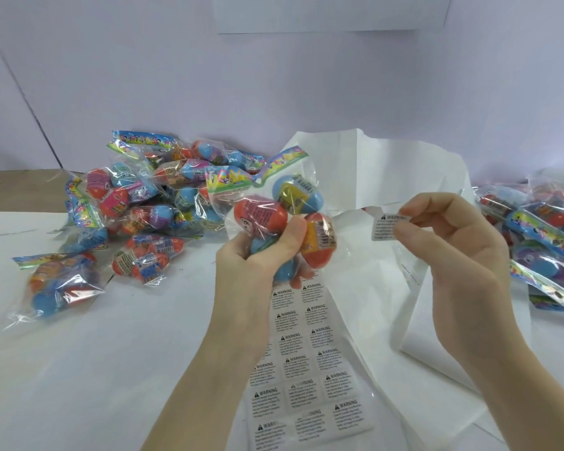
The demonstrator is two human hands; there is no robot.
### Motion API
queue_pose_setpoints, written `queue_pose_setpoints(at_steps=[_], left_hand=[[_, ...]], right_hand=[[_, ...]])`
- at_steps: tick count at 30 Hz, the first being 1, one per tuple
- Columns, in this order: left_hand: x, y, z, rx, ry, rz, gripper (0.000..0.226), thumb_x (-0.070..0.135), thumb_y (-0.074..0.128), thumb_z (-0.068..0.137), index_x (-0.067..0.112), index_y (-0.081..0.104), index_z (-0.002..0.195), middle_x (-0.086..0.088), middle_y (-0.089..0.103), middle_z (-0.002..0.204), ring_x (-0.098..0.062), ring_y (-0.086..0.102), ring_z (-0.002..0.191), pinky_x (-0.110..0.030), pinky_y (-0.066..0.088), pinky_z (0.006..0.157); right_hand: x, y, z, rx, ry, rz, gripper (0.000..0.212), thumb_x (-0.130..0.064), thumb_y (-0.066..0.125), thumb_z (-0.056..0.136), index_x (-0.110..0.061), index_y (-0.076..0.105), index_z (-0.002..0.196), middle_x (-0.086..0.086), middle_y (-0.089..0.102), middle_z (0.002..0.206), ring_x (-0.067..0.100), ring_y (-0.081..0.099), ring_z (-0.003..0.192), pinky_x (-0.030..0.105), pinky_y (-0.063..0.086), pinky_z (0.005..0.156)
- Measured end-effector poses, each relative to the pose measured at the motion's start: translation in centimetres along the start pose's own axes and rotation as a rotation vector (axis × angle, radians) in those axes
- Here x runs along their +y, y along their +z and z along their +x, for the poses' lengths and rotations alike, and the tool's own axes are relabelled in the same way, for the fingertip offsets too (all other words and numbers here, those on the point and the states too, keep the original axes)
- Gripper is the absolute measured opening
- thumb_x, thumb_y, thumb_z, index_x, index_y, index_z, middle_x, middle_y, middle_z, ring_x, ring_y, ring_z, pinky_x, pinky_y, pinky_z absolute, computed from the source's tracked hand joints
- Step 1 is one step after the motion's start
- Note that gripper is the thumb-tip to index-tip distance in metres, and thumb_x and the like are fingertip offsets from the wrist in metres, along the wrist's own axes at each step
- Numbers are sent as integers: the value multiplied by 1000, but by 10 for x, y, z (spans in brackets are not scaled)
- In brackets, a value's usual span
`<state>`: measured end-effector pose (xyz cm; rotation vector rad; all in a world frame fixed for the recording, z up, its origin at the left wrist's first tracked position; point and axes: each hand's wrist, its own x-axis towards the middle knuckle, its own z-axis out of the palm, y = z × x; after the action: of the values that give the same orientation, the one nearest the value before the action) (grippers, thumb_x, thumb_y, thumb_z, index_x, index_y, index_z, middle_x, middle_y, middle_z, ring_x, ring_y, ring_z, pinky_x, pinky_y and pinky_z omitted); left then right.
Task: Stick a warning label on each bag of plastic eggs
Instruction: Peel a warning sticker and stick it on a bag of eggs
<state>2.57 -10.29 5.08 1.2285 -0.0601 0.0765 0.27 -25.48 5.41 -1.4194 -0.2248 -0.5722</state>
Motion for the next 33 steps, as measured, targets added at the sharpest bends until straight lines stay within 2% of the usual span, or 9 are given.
queue_pose_setpoints(at_steps=[9, 12, 19, 23, 26, 30, 33], left_hand=[[-2, 4, -3, -15, 25, 46, 14, 31, 71, 55, 18, 66, 57, -3, 62, 55, -10, 53, 44, -18, 40, 41], [-1, 5, -5, -26, 26, 51, 9, 32, 70, 56, 23, 70, 56, 0, 64, 56, -9, 55, 45, -17, 41, 41], [-1, 6, -6, -34, 35, 60, 10, 34, 70, 55, 26, 72, 61, 0, 67, 59, -10, 57, 47, -17, 42, 42], [0, 7, -6, -51, 39, 53, 14, 33, 69, 59, 19, 69, 60, 0, 64, 55, -10, 55, 44, -17, 42, 42], [0, 7, -7, -77, 35, 52, 19, 35, 66, 63, 16, 66, 67, 1, 63, 56, -12, 56, 46, -17, 43, 45], [0, 6, -7, -86, 35, 60, 23, 36, 66, 62, 16, 67, 72, 1, 66, 61, -12, 58, 49, -17, 44, 47], [0, 6, -7, -85, 34, 59, 19, 35, 69, 61, 18, 68, 70, 0, 66, 62, -11, 59, 49, -18, 45, 46]], right_hand=[[-2, 8, -7, -157, 20, -94, 22, -16, 63, 68, -37, 66, 70, -16, 62, 70, 5, 47, 69, 23, 35, 69], [-2, 10, -9, -174, 4, -146, 12, -17, 65, 68, -29, 62, 69, -17, 61, 71, 7, 47, 71, 20, 34, 67], [-1, 12, -11, -164, -65, -344, 18, -19, 66, 69, -35, 59, 75, -20, 60, 72, 2, 48, 70, 13, 33, 66], [0, 15, -11, -136, -144, -466, 20, -19, 66, 70, -36, 59, 77, -22, 60, 75, -1, 50, 70, 9, 33, 68], [-2, 16, -11, -115, -203, -500, 21, -18, 69, 71, -35, 61, 80, -19, 61, 72, -2, 52, 69, 5, 34, 67], [-2, 16, -12, -89, -166, -450, 20, -27, 74, 68, -41, 64, 79, -18, 65, 81, 0, 55, 68, 4, 35, 65], [-1, 17, -13, -87, -102, -439, 25, -44, 74, 64, -46, 65, 87, -19, 63, 88, 5, 56, 69, 5, 36, 65]])
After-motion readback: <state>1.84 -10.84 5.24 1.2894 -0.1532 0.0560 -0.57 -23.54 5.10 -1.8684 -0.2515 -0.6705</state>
